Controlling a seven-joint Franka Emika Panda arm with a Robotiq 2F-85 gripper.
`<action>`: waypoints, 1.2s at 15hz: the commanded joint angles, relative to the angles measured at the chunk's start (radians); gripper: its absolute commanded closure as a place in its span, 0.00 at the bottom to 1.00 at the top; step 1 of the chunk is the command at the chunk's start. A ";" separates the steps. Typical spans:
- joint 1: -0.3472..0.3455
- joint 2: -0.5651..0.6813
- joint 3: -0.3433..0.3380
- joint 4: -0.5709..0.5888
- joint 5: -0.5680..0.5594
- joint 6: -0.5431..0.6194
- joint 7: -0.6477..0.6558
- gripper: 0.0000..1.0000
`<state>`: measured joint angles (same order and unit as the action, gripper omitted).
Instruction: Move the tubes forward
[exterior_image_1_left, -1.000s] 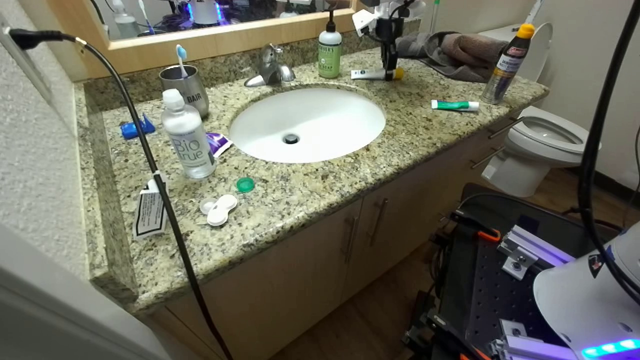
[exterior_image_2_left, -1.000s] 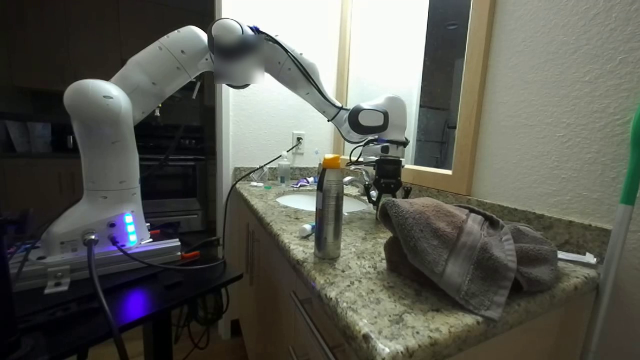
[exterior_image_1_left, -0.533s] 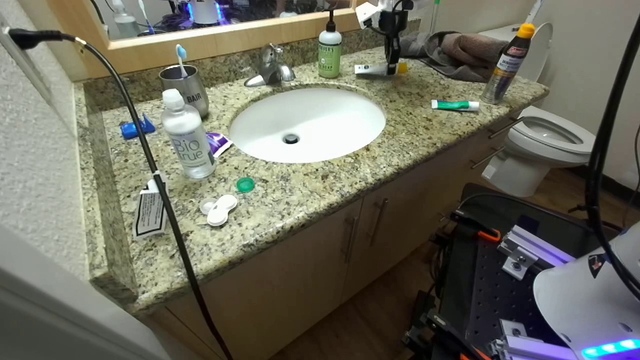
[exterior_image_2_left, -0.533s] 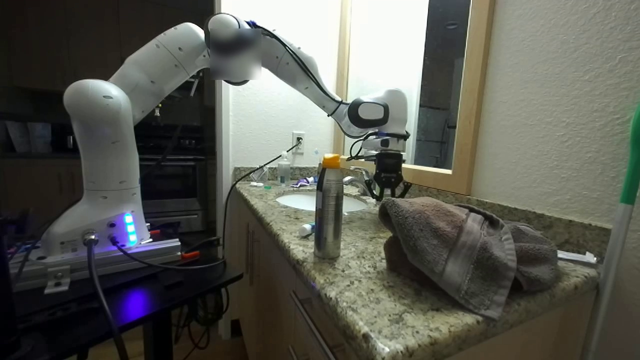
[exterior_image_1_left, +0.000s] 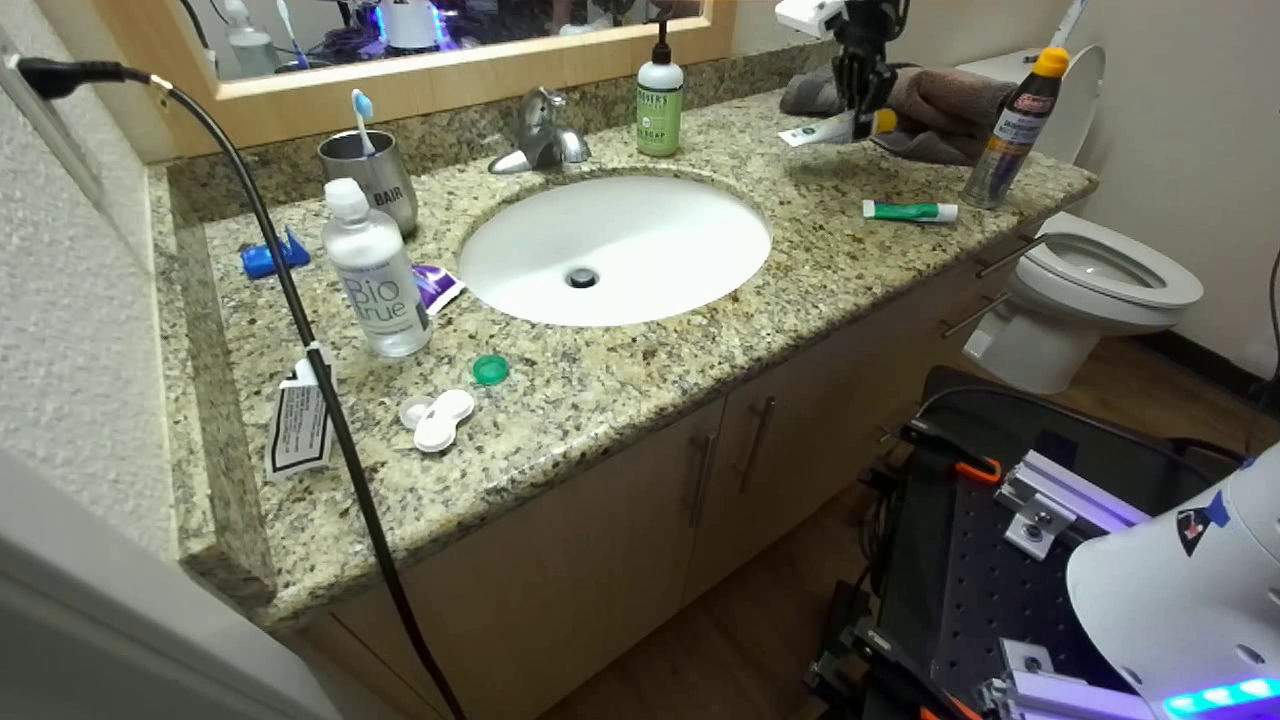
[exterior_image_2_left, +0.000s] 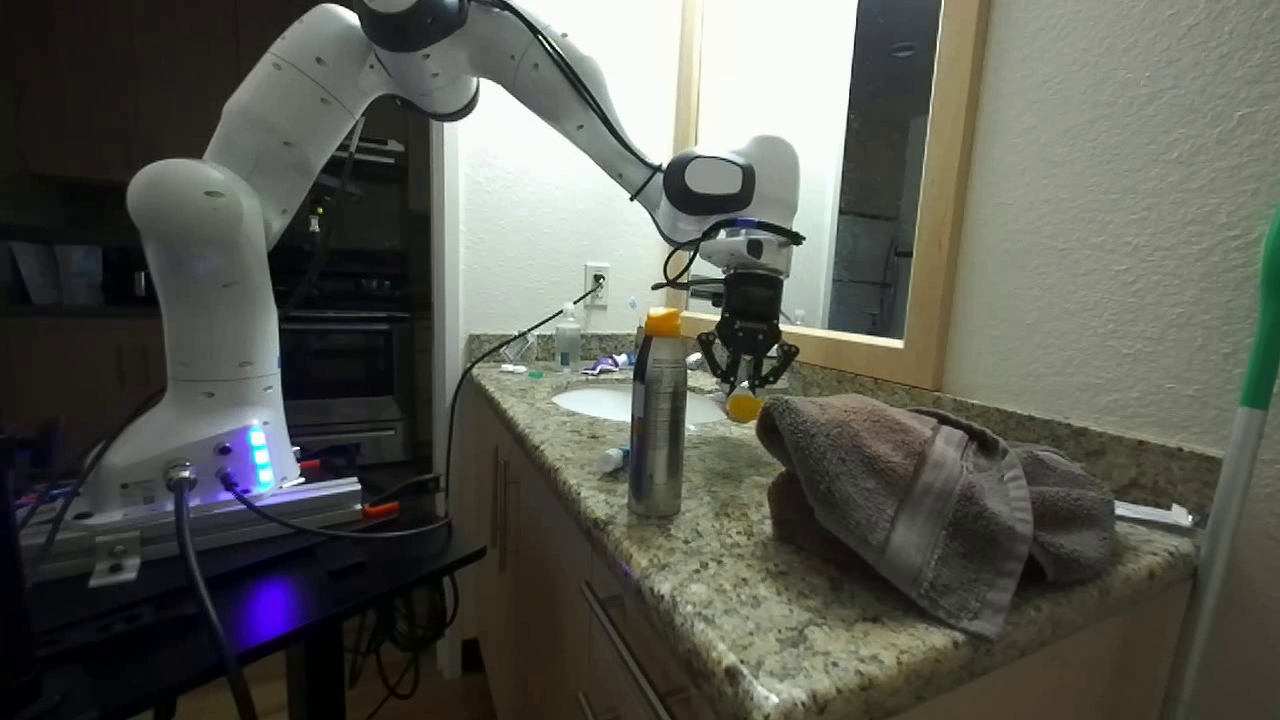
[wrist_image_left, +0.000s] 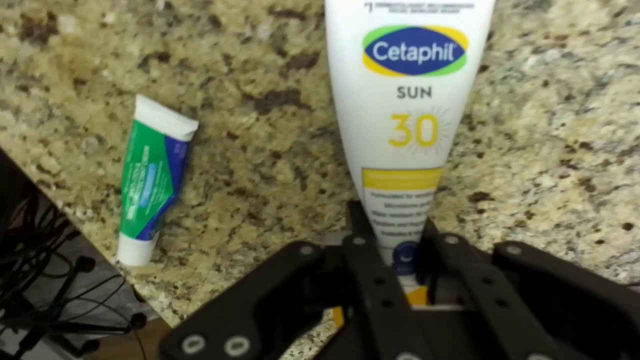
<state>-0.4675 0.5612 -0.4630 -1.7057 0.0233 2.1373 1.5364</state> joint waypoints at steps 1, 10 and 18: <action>0.017 -0.144 0.000 -0.187 -0.052 0.036 -0.158 0.95; 0.133 -0.458 0.008 -0.510 -0.265 0.045 -0.397 0.95; 0.136 -0.464 0.032 -0.515 -0.252 0.031 -0.330 0.95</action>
<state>-0.3177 0.0811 -0.4473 -2.2165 -0.2208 2.1601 1.1751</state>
